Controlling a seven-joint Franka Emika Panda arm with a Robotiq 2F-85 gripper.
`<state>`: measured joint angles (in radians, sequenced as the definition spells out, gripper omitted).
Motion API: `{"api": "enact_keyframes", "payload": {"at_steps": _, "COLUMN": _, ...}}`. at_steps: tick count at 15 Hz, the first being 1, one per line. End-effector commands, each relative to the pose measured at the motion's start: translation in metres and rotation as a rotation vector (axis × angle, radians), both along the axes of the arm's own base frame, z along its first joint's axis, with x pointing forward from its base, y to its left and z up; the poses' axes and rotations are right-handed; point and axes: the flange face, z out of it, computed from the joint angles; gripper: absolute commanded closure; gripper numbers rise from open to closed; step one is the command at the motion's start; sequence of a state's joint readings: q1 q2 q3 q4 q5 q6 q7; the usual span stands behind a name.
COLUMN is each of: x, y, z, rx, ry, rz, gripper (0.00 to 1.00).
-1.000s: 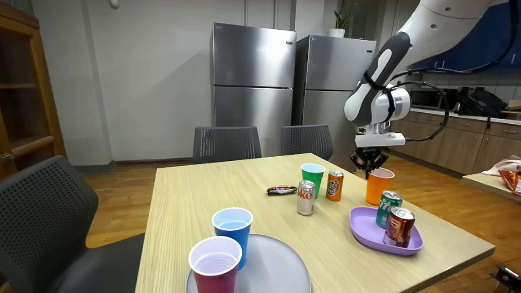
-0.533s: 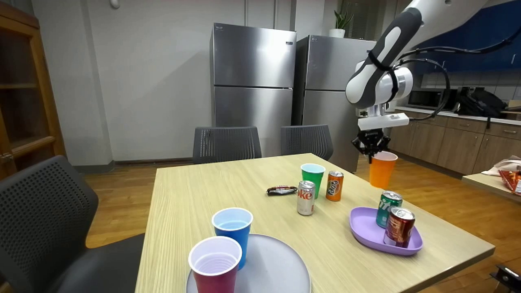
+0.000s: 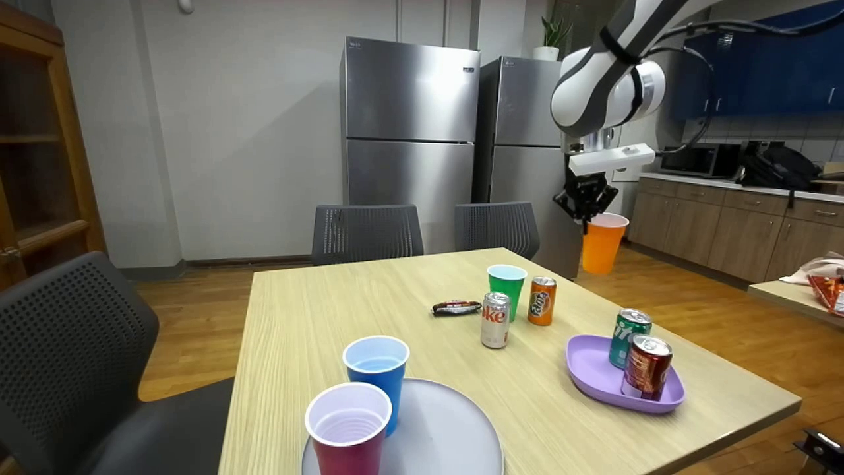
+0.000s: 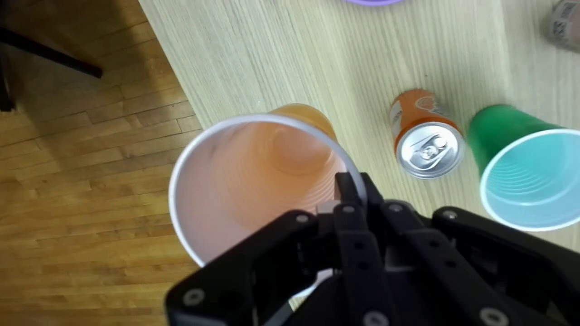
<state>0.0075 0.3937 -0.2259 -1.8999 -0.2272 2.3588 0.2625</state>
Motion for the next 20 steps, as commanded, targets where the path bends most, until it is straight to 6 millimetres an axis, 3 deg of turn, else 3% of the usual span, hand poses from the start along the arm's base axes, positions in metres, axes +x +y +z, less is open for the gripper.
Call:
{"api": "enact_keyframes", "payload": {"at_steps": 1, "x": -0.033, "y": 0.049, "z": 0.037, "rx": 0.019, "ry": 0.009, "rz": 0.112, "gripper": 0.99}}
{"api": "enact_keyframes", "payload": {"at_steps": 6, "x": -0.066, "y": 0.124, "z": 0.062, "rx": 0.070, "ry": 0.000, "rz": 0.246, "gripper": 0.99}}
{"api": "enact_keyframes", "payload": {"at_steps": 9, "x": -0.085, "y": 0.162, "z": 0.065, "rx": 0.097, "ry": -0.004, "rz": 0.310, "gripper": 0.99}}
{"api": "enact_keyframes", "payload": {"at_steps": 20, "x": -0.135, "y": 0.275, "z": 0.038, "rx": 0.169, "ry": 0.055, "rz": 0.473, "gripper": 0.99}}
